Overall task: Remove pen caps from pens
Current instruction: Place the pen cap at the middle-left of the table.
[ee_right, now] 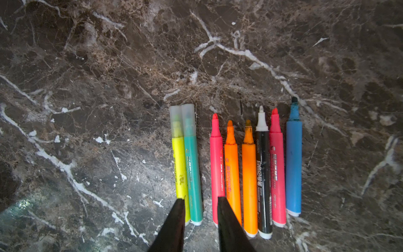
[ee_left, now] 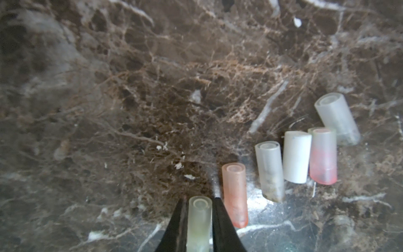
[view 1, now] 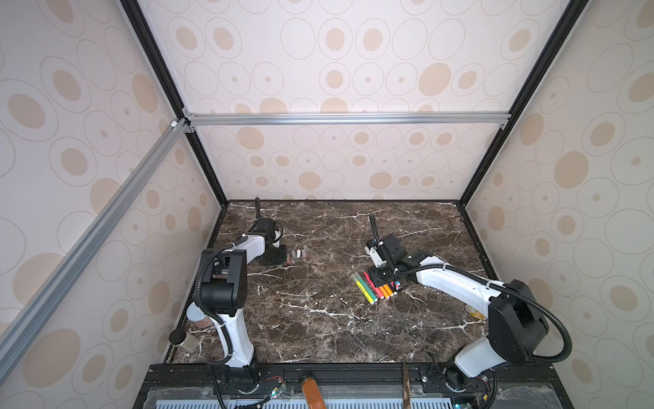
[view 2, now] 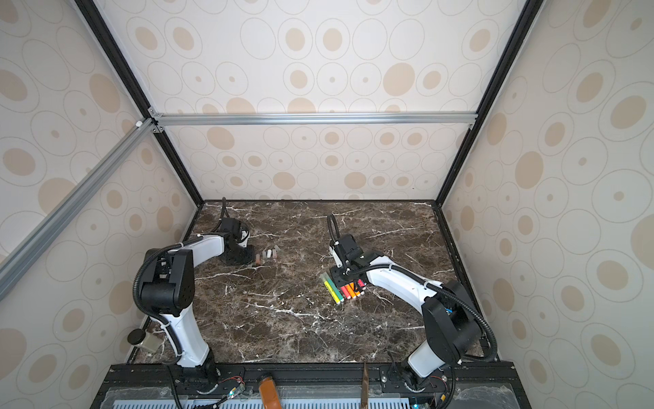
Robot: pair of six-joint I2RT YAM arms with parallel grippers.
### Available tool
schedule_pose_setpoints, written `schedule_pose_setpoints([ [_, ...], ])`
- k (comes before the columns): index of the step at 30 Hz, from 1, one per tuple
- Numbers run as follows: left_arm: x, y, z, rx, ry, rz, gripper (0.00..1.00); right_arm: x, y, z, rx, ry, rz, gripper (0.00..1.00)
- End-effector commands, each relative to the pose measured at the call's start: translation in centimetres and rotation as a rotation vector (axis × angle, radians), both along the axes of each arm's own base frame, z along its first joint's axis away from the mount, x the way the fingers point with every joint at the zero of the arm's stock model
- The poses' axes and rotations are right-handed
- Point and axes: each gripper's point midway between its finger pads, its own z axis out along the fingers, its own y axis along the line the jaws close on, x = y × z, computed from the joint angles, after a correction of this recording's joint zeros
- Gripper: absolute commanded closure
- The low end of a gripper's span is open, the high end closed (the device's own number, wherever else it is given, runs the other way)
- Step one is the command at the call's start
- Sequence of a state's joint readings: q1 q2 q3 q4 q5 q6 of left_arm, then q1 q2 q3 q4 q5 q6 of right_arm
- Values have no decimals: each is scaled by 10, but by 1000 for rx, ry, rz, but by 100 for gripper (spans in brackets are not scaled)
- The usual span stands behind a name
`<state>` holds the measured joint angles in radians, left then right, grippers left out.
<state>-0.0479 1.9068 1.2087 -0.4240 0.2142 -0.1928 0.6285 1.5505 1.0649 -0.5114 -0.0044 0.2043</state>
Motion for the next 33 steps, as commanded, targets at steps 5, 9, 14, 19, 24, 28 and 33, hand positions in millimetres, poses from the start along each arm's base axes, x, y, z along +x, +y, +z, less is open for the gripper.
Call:
schedule_pose_setpoints([
  [5, 1, -5, -5, -9, 12, -16, 94, -5, -1, -8, -14, 26, 0, 71],
  [9, 4, -5, -6, -19, 4, -10, 94, -6, 0, -8, -15, 28, 1, 71],
  [14, 8, -5, -6, -17, -5, 3, 93, -6, -1, -9, -21, 32, 4, 71],
  [19, 17, -4, -2, -21, -22, 12, 91, -5, 2, -10, -21, 37, 7, 72],
  [24, 24, -2, 8, -8, -46, 20, 87, -5, 4, -10, -24, 40, 13, 72],
  [28, 28, -7, 23, -35, -83, 11, 80, -5, 7, -12, -28, 49, 21, 70],
  [33, 31, -7, 46, -39, -126, 8, 72, -3, 11, -16, -33, 62, 30, 64],
])
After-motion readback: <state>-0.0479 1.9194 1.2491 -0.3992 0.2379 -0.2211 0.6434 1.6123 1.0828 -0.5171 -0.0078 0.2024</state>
